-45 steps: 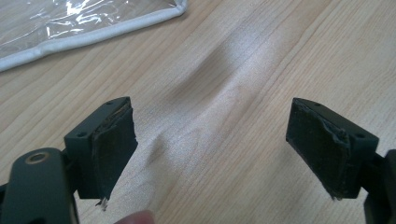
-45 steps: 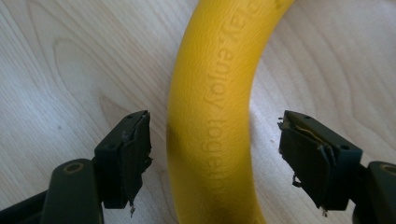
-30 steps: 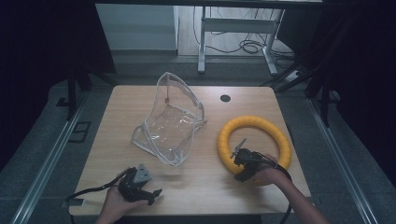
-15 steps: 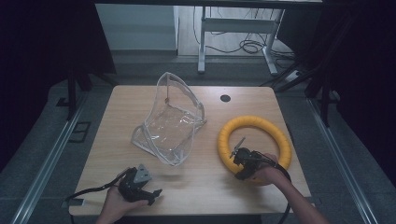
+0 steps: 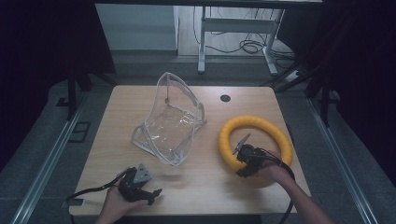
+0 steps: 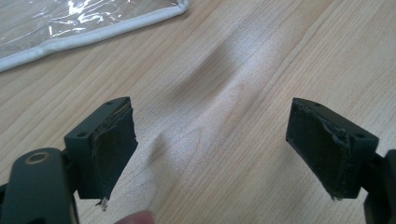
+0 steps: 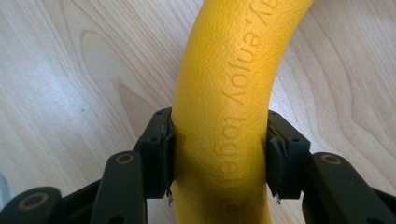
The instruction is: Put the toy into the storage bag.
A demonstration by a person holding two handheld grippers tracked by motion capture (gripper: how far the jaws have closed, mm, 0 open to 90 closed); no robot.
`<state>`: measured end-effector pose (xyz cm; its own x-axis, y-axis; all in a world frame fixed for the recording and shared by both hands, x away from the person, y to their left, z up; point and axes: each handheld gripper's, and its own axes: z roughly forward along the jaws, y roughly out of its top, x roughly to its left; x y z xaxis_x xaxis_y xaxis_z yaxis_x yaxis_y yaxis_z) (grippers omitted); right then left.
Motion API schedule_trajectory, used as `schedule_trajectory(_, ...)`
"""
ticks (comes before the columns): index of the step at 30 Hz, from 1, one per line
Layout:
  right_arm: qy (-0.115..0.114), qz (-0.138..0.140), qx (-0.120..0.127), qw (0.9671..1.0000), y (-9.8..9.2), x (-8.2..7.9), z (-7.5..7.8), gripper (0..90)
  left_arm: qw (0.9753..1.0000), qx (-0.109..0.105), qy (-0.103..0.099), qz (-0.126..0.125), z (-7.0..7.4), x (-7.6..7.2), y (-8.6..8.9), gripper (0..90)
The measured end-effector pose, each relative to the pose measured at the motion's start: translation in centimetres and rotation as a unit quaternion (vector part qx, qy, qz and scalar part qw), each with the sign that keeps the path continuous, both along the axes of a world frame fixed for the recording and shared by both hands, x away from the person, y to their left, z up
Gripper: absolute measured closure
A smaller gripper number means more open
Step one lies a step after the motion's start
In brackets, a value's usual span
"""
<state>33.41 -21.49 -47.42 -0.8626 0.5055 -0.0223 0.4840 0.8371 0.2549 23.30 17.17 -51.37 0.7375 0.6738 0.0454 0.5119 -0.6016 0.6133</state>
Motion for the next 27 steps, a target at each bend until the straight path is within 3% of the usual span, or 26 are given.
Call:
schedule_trajectory(5, -0.017, -0.003, 0.005, 0.9998, 0.1, -0.2, 1.0, 50.7, 1.0, 0.001, 0.0, 0.0, 0.0, 0.0, 0.0, 15.8)
schedule_trajectory(13, -0.044, -0.006, 0.041, 0.9982, -0.2, -0.3, 3.3, 50.7, 1.0, 0.0, -0.001, 0.0, 0.0, 0.0, 0.0, 15.8)
schedule_trajectory(17, -0.064, -0.017, 0.064, 0.9958, -0.4, -0.3, 4.4, 50.7, 1.0, 0.0, -0.002, 0.001, 0.1, 0.0, 0.1, 15.8)
schedule_trajectory(25, -0.088, -0.025, 0.086, 0.9921, -0.6, -0.3, 5.8, 50.7, 1.0, 0.002, -0.001, -0.001, 0.0, 0.0, 0.0, 15.8)
schedule_trajectory(27, -0.097, -0.03, 0.101, 0.9897, -0.6, -0.4, 6.5, 50.7, 0.9999, -0.006, -0.01, 0.003, 0.1, 0.0, 0.1, 16.1)
